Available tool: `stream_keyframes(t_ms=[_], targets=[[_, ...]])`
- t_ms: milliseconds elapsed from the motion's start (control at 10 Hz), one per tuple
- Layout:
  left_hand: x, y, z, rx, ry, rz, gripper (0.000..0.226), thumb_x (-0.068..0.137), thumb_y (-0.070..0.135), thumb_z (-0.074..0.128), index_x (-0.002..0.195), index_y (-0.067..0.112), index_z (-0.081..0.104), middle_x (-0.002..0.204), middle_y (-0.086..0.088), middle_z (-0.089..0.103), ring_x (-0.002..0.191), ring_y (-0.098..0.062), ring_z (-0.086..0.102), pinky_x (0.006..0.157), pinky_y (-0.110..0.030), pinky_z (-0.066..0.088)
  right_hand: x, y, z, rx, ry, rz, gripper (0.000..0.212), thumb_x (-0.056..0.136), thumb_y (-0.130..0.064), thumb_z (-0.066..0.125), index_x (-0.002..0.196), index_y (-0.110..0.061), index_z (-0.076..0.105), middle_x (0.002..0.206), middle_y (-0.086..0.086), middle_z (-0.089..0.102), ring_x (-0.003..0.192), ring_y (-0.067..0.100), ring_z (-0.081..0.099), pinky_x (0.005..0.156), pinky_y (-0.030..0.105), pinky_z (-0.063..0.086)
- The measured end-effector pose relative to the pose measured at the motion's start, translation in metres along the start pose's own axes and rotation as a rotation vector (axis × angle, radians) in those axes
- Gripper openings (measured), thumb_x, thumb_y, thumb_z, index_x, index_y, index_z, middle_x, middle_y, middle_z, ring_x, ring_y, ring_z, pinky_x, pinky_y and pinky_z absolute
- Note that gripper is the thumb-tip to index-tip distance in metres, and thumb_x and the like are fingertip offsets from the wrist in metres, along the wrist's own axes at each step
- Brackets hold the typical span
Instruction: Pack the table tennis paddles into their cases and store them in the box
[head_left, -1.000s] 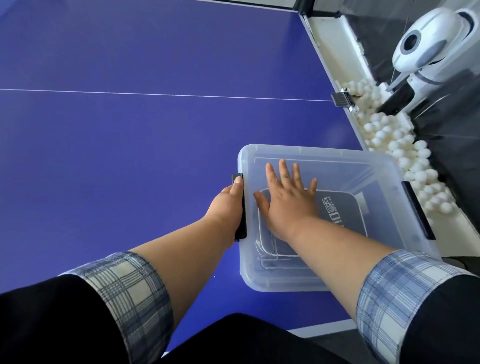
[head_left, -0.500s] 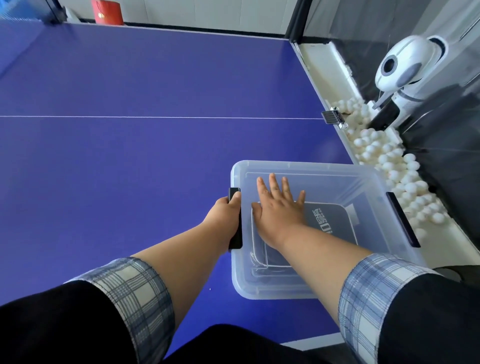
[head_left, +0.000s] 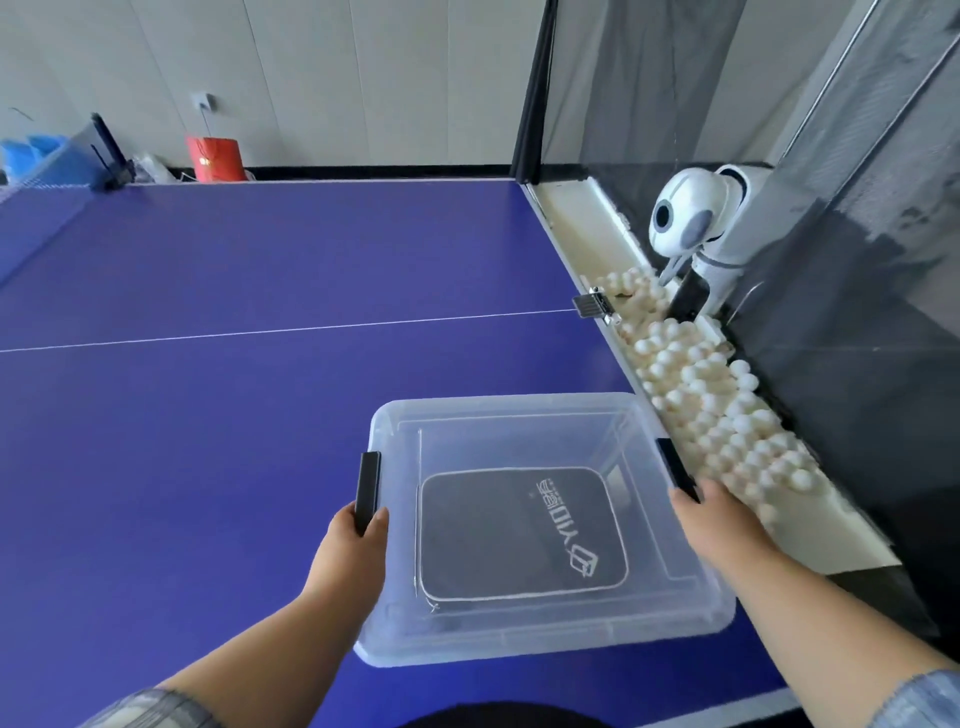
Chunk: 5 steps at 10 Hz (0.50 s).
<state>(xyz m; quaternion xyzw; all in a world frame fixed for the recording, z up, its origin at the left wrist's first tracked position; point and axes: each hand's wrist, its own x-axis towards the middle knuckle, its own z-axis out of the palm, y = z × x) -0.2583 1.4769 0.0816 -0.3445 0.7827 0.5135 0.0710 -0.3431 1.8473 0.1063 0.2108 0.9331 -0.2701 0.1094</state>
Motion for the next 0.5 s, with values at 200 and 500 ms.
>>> stream_keyframes(t_ms=[200, 500], targets=[[-0.005, 0.005, 0.009, 0.073, 0.075, -0.019, 0.02, 0.095, 0.044, 0.045, 0.103, 0.03, 0.055, 0.085, -0.009, 0.067, 0.064, -0.021, 0.056, 0.059, -0.033, 0.044, 0.022, 0.005, 0.01, 0.086, -0.044, -0.113, 0.046, 0.104, -0.03, 0.043, 0.148, -0.017, 0.041, 0.142, 0.01, 0.055, 0.125, 0.033, 0.053, 0.094, 0.036, 0.041], [-0.047, 0.043, -0.006, 0.339, 0.244, 0.125, 0.067, 0.092, 0.05, 0.049, 0.15, 0.022, 0.032, 0.147, -0.008, 0.042, 0.111, -0.028, 0.059, 0.086, -0.041, 0.051, 0.017, -0.036, -0.031, -0.072, -0.006, -0.378, 0.063, 0.094, -0.041, 0.058, 0.147, -0.011, 0.042, 0.145, 0.011, 0.052, 0.13, 0.03, 0.052, 0.104, 0.037, 0.044]])
